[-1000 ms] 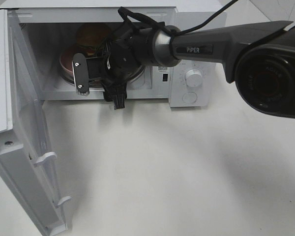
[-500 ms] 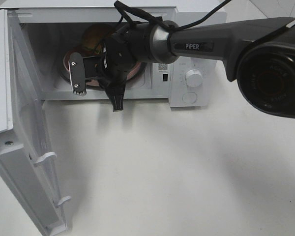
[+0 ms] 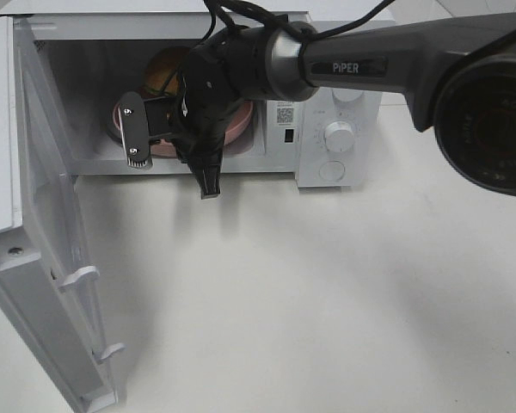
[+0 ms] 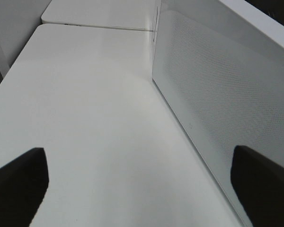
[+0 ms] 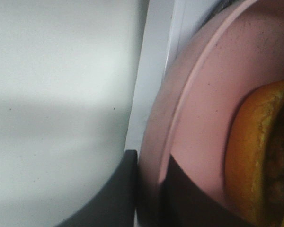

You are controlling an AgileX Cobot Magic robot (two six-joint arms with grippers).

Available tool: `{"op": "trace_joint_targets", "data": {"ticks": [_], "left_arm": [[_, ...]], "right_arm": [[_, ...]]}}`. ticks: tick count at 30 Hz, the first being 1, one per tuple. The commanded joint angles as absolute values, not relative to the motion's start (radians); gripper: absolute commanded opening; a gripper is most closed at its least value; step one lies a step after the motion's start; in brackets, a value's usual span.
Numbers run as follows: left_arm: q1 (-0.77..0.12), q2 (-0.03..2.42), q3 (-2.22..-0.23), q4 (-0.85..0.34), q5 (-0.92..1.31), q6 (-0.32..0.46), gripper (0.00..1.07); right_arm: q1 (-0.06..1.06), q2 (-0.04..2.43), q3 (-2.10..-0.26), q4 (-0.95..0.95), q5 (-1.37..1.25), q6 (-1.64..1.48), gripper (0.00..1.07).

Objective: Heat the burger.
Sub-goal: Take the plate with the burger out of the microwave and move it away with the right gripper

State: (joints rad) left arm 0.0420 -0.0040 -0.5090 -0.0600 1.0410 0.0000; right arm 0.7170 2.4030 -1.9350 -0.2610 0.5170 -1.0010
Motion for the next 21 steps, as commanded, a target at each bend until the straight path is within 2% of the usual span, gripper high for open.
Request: {"op": "trace_joint_targets", "data": {"ticks": [1,21], "left_arm": [[0.046,-0.024,-0.505,-0.062,1.036,0.000,1.00],[0.046,-0.024,-0.505,-0.062,1.036,0.000,1.00]], "right_arm": [[0.723,2.342,-1.859,-0.253,0.484,-1.029,0.00],[0.723,2.112,-1.468,-0.306,0.186,-1.024,0.00]]}}
